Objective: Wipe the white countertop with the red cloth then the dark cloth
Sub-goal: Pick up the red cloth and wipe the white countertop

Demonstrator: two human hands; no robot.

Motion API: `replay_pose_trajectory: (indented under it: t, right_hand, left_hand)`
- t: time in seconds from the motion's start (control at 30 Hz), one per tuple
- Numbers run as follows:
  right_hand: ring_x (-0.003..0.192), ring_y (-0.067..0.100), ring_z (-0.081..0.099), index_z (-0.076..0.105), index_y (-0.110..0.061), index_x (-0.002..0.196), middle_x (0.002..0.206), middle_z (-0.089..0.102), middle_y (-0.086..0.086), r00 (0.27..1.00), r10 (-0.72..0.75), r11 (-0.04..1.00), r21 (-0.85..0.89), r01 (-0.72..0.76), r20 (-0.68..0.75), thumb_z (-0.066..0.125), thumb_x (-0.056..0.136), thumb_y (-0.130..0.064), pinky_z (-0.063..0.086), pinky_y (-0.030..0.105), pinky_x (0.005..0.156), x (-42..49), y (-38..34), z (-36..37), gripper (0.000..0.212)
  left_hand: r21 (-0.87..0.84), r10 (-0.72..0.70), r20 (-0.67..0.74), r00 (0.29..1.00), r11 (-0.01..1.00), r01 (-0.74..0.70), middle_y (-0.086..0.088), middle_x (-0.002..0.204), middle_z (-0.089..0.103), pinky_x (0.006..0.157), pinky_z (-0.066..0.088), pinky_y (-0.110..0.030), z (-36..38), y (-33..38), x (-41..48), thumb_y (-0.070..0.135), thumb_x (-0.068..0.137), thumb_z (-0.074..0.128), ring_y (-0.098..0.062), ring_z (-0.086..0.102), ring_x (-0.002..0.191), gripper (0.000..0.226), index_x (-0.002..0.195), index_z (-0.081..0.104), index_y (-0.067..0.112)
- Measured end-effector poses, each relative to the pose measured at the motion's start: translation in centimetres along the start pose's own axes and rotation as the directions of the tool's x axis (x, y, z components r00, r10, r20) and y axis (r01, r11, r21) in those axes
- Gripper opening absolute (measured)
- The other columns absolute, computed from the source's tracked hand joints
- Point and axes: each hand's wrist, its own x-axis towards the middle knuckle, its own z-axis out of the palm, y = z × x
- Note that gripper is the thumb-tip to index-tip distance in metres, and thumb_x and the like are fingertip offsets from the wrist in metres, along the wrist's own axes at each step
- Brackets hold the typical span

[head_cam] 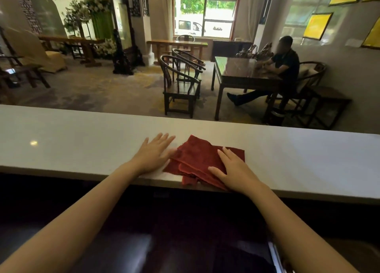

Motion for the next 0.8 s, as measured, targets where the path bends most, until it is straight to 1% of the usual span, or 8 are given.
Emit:
replay_pose_trajectory:
  t: [0.1, 0.23, 0.33, 0.43, 0.53, 0.63, 0.7, 0.8]
  right_hand:
    - [0.139, 0.016, 0.015, 0.022, -0.021, 0.143, 0.154, 0.017, -0.001, 1.000, 0.018, 0.999, 0.027, -0.019, 0.021, 0.044, 0.087, -0.058, 0.018, 0.036, 0.110, -1.2, 1.0, -0.6, 0.071]
    - [0.136, 0.014, 0.024, 0.036, -0.021, 0.138, 0.150, 0.030, -0.002, 0.998, 0.017, 0.997, 0.078, -0.013, -0.057, 0.050, 0.090, -0.045, 0.025, 0.034, 0.107, -2.4, 0.9, -1.0, 0.056]
    - [0.129, 0.014, 0.038, 0.050, -0.021, 0.128, 0.140, 0.046, -0.002, 0.976, -0.001, 0.999, 0.041, 0.010, -0.220, 0.051, 0.092, -0.035, 0.036, 0.034, 0.100, -4.2, 0.5, -0.8, 0.040]
    - [0.116, 0.018, 0.054, 0.061, -0.018, 0.117, 0.127, 0.059, 0.002, 0.935, -0.094, 0.995, -0.064, 0.077, -0.342, 0.056, 0.090, -0.027, 0.048, 0.036, 0.085, -7.0, -0.1, -0.9, 0.028]
    - [0.089, 0.025, 0.068, 0.069, -0.011, 0.102, 0.103, 0.071, 0.008, 0.895, -0.216, 0.976, -0.118, 0.183, -0.390, 0.070, 0.080, -0.017, 0.056, 0.036, 0.068, -10.2, -0.2, -1.5, 0.022]
    - [0.073, 0.024, 0.070, 0.071, -0.009, 0.095, 0.088, 0.075, 0.007, 0.887, -0.238, 0.971, -0.112, 0.211, -0.396, 0.076, 0.074, -0.013, 0.056, 0.032, 0.060, -13.1, 0.6, -2.3, 0.022]
    - [0.074, 0.023, 0.070, 0.070, -0.010, 0.098, 0.089, 0.074, 0.005, 0.899, -0.226, 0.974, -0.078, 0.212, -0.375, 0.075, 0.076, -0.014, 0.057, 0.032, 0.060, -14.8, 1.5, -2.5, 0.022]
    - [0.079, 0.020, 0.068, 0.067, -0.014, 0.103, 0.093, 0.073, 0.002, 0.930, -0.212, 0.975, -0.001, 0.222, -0.299, 0.068, 0.082, -0.019, 0.053, 0.029, 0.067, -17.4, 3.4, -2.0, 0.021]
  left_hand:
    - [-0.109, 0.239, 0.110, 0.965, 0.968, -0.227, -0.003, 0.154, 0.011, 0.114, 0.004, -0.041, 0.6, 5.2, 0.8, 0.047, 0.092, 0.038, -0.018, 0.003, 0.141, 0.059, 0.143, 0.016, 0.026]
    - [-0.109, 0.212, 0.249, 0.945, 0.976, -0.190, -0.002, 0.154, 0.014, 0.114, 0.007, -0.037, 1.5, 7.3, 0.7, 0.047, 0.090, 0.046, -0.017, 0.008, 0.140, 0.062, 0.142, 0.022, 0.023]
    - [-0.139, 0.198, 0.177, 0.964, 0.975, -0.174, 0.000, 0.151, 0.026, 0.112, 0.017, -0.037, 1.4, 7.5, -1.2, 0.047, 0.086, 0.053, -0.016, 0.020, 0.138, 0.059, 0.137, 0.034, 0.025]
    - [-0.028, 0.205, 0.038, 0.978, 0.979, -0.204, 0.001, 0.142, 0.043, 0.106, 0.032, -0.038, 1.7, 8.7, -3.9, 0.042, 0.082, 0.061, -0.018, 0.037, 0.130, 0.051, 0.129, 0.047, 0.026]
    - [0.088, 0.231, -0.166, 0.959, 0.972, -0.218, 0.000, 0.123, 0.062, 0.091, 0.041, -0.035, 2.6, 10.6, -7.0, 0.026, 0.081, 0.062, -0.022, 0.056, 0.112, 0.033, 0.114, 0.061, 0.023]
    - [0.060, 0.268, -0.288, 0.919, 0.963, -0.262, -0.001, 0.100, 0.073, 0.077, 0.044, -0.034, 3.1, 12.5, -9.7, 0.020, 0.077, 0.064, -0.027, 0.065, 0.090, 0.024, 0.101, 0.067, 0.022]
    - [0.036, 0.288, -0.282, 0.915, 0.956, -0.290, 0.001, 0.095, 0.074, 0.073, 0.045, -0.032, 3.4, 13.7, -11.0, 0.024, 0.078, 0.064, -0.027, 0.066, 0.084, 0.022, 0.100, 0.067, 0.024]
    - [-0.001, 0.311, -0.186, 0.932, 0.948, -0.317, 0.004, 0.103, 0.071, 0.077, 0.044, -0.032, 4.8, 15.4, -12.5, 0.033, 0.084, 0.057, -0.021, 0.064, 0.094, 0.025, 0.108, 0.062, 0.028]
